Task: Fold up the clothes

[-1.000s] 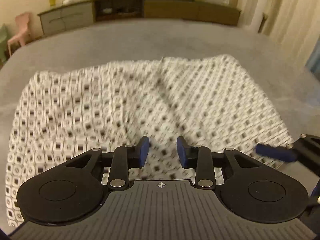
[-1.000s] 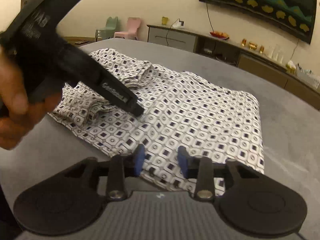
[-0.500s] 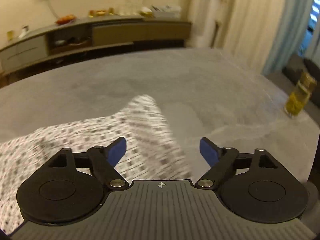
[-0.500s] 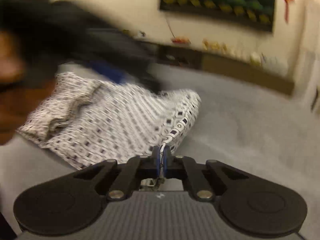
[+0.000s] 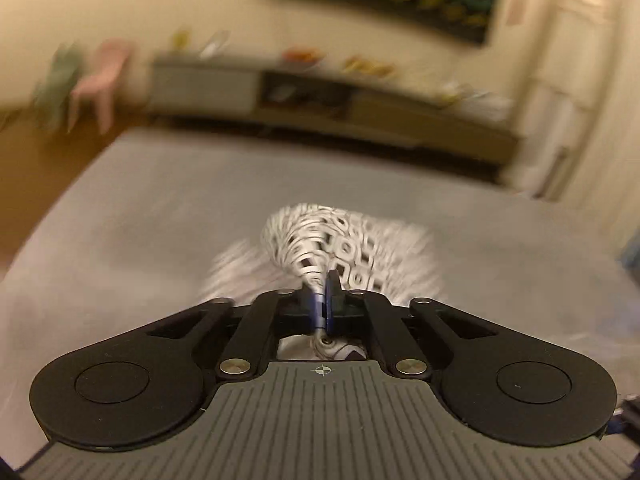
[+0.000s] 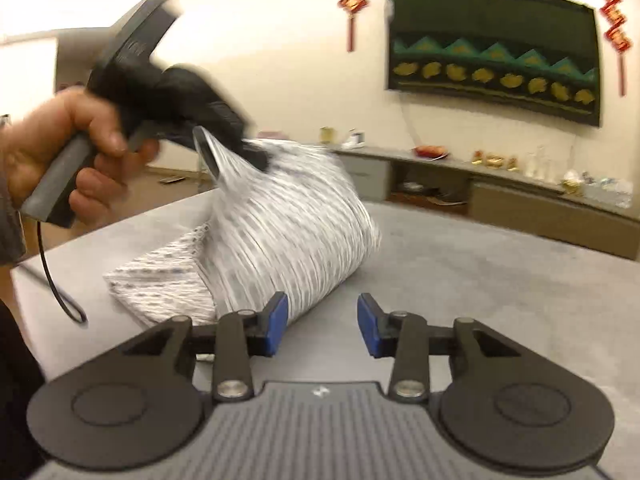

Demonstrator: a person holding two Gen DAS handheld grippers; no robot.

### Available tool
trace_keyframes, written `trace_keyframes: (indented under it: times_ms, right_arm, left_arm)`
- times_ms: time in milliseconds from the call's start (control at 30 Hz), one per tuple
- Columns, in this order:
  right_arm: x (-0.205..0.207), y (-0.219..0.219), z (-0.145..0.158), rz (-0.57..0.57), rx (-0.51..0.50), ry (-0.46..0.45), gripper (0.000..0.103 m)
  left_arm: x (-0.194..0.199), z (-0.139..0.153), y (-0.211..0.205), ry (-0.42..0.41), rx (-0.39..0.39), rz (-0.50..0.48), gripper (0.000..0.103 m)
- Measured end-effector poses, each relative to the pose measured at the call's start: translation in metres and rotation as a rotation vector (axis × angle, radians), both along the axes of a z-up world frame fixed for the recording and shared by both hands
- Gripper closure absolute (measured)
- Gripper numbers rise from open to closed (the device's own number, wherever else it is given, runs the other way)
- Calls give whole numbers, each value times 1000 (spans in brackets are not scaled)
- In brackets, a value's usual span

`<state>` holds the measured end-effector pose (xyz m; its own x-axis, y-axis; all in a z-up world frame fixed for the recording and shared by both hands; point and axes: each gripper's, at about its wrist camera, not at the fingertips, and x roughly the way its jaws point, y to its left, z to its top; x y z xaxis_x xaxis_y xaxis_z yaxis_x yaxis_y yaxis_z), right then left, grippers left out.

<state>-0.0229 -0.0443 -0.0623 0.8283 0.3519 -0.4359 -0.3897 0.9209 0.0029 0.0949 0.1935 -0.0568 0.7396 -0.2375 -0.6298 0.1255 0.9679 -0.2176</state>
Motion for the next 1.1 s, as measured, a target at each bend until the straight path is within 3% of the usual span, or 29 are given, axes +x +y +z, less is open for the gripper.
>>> trace_keyframes:
  times_ms: [33, 67, 167, 267, 367, 433, 533, 600, 700, 767, 867, 967, 1100]
  right_arm:
    - [5, 10, -3, 32, -12, 14, 64]
    - [10, 20, -6, 65, -25, 28, 64]
    - [29, 68, -18, 176, -99, 40, 64]
    - [48, 106, -33, 218, -198, 68, 64]
    - [65, 125, -45, 200, -297, 98, 64]
    - [83, 107, -46, 135, -360, 112, 63]
    - [118, 42, -51, -92, -417, 152, 63]
    - [136, -13, -53, -285, -446, 179, 64]
    - [127, -62, -32, -357, -330, 183, 64]
    - [112, -62, -20, -320, -298, 149, 64]
    - [92, -31, -9, -151, -296, 76, 55]
    - [89, 17, -11, -8, -394, 23, 50]
    - [99, 58, -25, 69, -498, -15, 51]
  left_arm:
    - [2, -19, 18, 32, -2, 45, 95]
    - [1, -32, 31, 55, 6, 99, 89]
    - [-7, -39, 50, 23, 12, 176, 67]
    - [-4, -57, 61, 113, -53, 186, 66]
    - [-1, -70, 45, 164, -73, 100, 66]
    - [-10, -71, 13, 169, -77, -1, 64]
    - [-30, -62, -36, 146, -118, -209, 71]
    - [-35, -53, -46, 112, -120, -204, 72]
    - [-33, -43, -40, 92, -163, -153, 74]
    - [-28, -43, -33, 109, -203, -115, 74]
    - [-18, -44, -26, 123, -260, -64, 70]
    - [2, -52, -19, 128, -293, 24, 66]
    - [24, -55, -4, 127, -319, 75, 54]
